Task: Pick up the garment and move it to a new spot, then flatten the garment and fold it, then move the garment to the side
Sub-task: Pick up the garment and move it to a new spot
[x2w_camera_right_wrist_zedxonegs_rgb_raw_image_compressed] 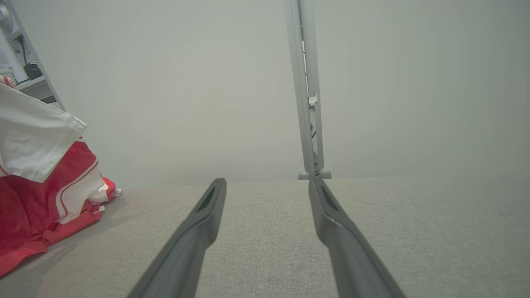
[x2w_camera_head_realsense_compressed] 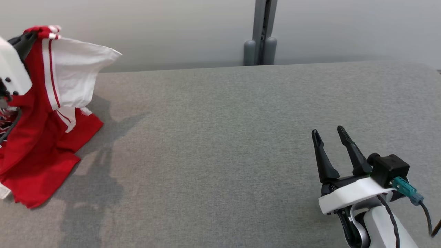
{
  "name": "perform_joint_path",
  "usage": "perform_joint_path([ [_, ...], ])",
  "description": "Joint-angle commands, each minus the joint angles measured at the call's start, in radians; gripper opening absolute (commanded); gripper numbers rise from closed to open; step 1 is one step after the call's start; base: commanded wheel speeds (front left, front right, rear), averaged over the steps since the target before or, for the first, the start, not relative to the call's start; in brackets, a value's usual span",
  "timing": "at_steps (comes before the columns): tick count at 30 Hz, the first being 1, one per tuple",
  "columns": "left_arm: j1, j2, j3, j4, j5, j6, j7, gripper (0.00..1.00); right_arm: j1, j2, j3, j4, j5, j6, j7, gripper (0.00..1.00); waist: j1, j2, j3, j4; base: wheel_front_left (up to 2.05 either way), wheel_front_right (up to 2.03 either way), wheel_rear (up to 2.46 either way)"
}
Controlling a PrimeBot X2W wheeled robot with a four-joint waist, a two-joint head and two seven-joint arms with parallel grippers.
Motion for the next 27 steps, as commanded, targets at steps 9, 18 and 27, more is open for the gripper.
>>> perform_joint_path([
  [9,-0.113,-0.070,-0.043,-0.153,-0.038,-0.001,-0.010,0.00,0.024,-0.007,-0.020,-0.017,0.022,0.002,-0.004,1.00,0.0000,0.0000,-0.033,-0.105,0.00,0.00,0.00],
  [18,-0.263,-0.225,-0.054,-0.247,-0.055,0.019,-0.032,0.00,0.030,-0.007,-0.031,-0.026,0.047,0.002,-0.004,1.00,0.0000,0.0000,-0.018,-0.185,0.00,0.00,0.00],
  [27,-0.181,-0.313,-0.041,-0.295,-0.086,0.051,-0.125,0.00,0.047,-0.006,-0.071,-0.036,0.037,0.002,-0.004,1.00,0.0000,0.0000,-0.011,-0.190,0.00,0.00,0.00],
])
